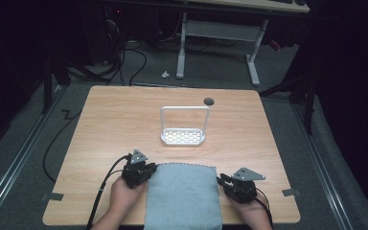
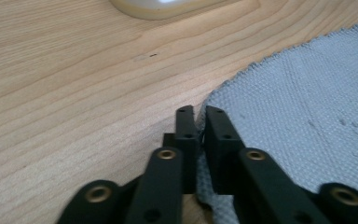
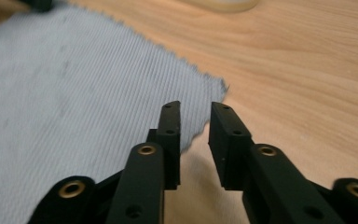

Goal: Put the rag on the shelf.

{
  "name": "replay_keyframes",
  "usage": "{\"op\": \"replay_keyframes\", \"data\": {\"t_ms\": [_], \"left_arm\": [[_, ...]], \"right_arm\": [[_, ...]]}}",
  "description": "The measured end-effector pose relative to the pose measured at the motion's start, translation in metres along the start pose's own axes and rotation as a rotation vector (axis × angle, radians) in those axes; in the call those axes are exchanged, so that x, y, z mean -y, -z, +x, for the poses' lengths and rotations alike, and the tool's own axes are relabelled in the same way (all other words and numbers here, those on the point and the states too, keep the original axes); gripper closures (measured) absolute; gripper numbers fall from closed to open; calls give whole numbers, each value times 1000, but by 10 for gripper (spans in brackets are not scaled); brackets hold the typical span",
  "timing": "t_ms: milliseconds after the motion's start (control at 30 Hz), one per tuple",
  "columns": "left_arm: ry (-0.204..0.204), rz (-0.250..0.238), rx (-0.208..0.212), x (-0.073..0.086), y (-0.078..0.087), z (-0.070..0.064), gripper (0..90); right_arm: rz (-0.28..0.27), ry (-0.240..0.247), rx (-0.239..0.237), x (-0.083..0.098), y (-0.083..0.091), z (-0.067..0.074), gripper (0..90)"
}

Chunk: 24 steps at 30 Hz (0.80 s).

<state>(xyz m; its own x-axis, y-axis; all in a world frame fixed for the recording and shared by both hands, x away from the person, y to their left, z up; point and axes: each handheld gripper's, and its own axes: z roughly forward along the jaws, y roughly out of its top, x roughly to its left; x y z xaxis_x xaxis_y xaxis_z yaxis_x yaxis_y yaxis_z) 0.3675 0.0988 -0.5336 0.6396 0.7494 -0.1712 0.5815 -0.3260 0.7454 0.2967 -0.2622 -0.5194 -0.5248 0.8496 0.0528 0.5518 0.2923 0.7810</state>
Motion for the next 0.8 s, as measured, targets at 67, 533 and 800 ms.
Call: {"op": "replay_keyframes", "data": {"t_ms": [67, 533, 800], "left_arm": [[15, -5, 8, 1, 0, 2, 887], [41, -13, 9, 2, 1, 5, 890], [47, -32, 19, 3, 3, 5, 892]], "right_arm": [[10, -11, 16, -8, -8, -2, 718], [87, 18, 60, -23, -43, -2, 783], [79, 67, 46, -21, -42, 2, 896]]}}
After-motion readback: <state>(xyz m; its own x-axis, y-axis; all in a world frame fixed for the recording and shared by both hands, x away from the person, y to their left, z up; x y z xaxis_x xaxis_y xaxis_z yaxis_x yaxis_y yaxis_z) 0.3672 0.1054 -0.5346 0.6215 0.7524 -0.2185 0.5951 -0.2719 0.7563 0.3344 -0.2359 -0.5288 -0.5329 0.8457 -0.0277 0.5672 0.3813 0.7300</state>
